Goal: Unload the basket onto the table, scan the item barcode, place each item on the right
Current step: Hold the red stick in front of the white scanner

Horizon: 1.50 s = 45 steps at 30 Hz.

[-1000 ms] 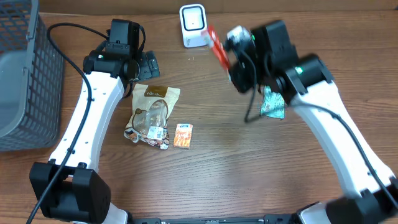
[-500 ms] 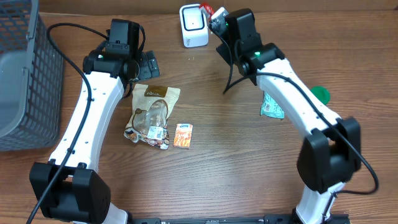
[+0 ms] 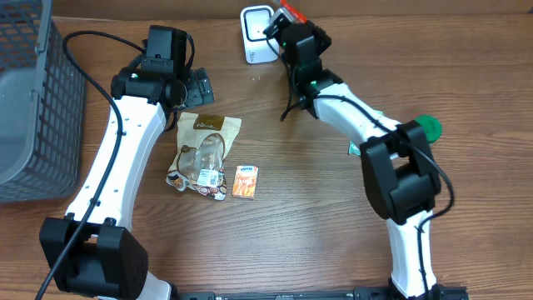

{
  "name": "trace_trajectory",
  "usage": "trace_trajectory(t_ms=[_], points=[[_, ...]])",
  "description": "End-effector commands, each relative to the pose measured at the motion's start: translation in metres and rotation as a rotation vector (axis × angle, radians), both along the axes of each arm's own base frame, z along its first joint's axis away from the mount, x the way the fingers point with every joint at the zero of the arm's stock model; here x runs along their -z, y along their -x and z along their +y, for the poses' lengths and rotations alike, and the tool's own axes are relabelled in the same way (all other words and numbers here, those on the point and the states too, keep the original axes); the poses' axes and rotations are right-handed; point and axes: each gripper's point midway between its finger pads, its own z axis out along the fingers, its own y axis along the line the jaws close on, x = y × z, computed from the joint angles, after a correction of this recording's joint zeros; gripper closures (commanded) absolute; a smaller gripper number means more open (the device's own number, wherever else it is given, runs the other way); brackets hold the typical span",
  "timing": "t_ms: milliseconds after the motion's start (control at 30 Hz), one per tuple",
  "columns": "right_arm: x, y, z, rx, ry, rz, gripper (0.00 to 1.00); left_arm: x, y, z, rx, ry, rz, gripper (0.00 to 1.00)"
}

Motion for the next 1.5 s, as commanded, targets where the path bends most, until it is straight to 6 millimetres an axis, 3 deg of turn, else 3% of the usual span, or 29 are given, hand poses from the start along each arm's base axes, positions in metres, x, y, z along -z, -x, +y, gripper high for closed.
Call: trace_trajectory(t_ms=[0,467,733,1200,1367,1467], points=[[0.014,-0.008,-0.002,0.025,0.117,-0.023,0.97,-0.006,-0.003,-0.001,-0.006,0.0,-0.017,0.0],[0.056,-0.004,0.025,-0.012,0.132,0.0,0.96,-0.006,-0.003,-0.001,-0.006,0.0,-0.017,0.0],[0.086,-0.001,0.019,0.013,0.168,0.043,0.97,-0.006,-0.003,-0.001,-0.006,0.0,-0.017,0.0],[0.088,0.002,0.018,0.028,0.183,0.053,0.97,-0.006,-0.003,-0.001,-0.006,0.0,-0.017,0.0],[0.081,0.014,0.04,-0.006,0.196,0.068,0.97,-0.006,-0.003,-0.001,-0.006,0.0,-0.017,0.0],[0.058,0.023,0.055,-0.031,0.156,0.064,0.97,-0.006,-0.003,-0.001,-0.006,0.0,-0.017,0.0]])
